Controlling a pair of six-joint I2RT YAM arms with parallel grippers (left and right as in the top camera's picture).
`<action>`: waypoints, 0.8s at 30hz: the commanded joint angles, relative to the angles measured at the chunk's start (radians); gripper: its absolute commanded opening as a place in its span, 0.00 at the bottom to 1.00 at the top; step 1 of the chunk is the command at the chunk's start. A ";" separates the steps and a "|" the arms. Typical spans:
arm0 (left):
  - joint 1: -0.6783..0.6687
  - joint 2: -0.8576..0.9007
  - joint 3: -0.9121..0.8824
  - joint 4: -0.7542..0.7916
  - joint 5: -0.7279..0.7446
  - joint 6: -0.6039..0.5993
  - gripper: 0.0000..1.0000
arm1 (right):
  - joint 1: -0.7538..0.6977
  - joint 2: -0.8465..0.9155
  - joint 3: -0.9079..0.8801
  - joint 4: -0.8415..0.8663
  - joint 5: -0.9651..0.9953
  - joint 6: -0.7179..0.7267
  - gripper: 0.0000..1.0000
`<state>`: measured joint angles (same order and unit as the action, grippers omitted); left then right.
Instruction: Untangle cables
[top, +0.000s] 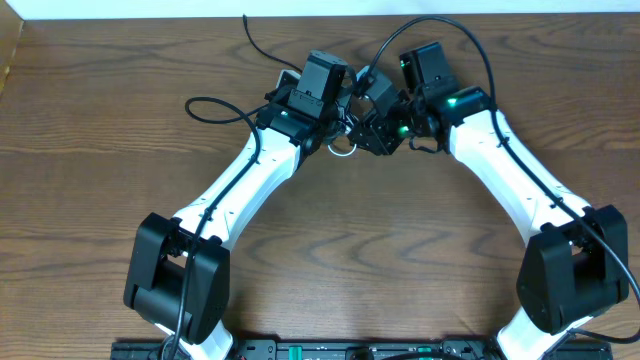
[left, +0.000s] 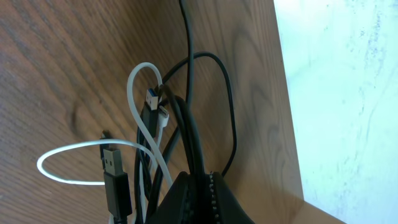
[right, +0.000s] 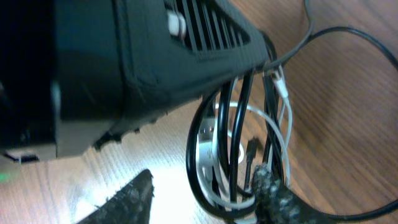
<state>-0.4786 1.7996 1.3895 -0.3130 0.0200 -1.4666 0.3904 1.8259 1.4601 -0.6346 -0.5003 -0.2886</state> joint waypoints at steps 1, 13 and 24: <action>0.003 0.001 0.009 -0.001 -0.002 -0.006 0.07 | 0.012 0.009 -0.004 0.003 0.056 -0.020 0.43; 0.003 0.001 0.009 -0.001 -0.003 -0.006 0.07 | 0.018 0.009 -0.010 0.032 0.082 0.005 0.31; 0.003 0.001 0.009 -0.002 -0.007 -0.005 0.07 | 0.027 0.009 -0.034 0.047 0.083 0.039 0.01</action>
<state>-0.4786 1.7996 1.3895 -0.3176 0.0204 -1.4666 0.4099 1.8259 1.4380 -0.5892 -0.4210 -0.2790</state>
